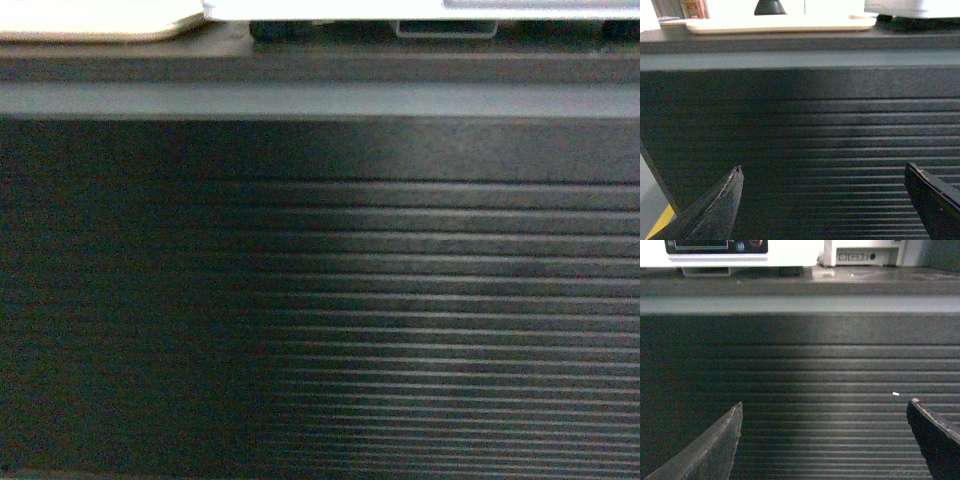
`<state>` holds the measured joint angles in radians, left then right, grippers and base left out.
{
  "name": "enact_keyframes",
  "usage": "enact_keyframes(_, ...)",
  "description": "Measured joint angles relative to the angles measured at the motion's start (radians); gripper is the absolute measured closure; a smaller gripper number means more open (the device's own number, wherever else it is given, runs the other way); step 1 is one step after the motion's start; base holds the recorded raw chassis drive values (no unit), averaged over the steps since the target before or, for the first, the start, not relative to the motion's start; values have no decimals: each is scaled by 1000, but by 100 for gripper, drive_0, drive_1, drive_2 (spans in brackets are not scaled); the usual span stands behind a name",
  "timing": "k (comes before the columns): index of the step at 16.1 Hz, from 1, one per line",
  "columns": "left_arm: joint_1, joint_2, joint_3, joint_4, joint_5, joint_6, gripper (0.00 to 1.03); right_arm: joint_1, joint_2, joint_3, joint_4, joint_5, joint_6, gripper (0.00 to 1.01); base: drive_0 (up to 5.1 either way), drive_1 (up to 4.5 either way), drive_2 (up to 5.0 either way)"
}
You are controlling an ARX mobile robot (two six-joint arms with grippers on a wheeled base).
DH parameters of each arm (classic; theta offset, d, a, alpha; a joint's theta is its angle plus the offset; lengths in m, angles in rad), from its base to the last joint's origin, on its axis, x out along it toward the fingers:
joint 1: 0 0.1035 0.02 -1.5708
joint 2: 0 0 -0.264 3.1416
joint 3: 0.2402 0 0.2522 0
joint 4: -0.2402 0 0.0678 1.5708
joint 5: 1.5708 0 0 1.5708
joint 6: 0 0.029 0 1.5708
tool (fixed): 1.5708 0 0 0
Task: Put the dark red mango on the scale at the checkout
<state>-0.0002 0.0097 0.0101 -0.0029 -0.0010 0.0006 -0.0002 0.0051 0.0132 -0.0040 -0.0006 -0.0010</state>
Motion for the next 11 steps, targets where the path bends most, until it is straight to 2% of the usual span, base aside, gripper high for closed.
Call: enact_keyframes(11, 0, 0, 0, -5, 1, 0, 5, 0, 0, 0, -4, 1, 1, 3, 0, 0, 0)
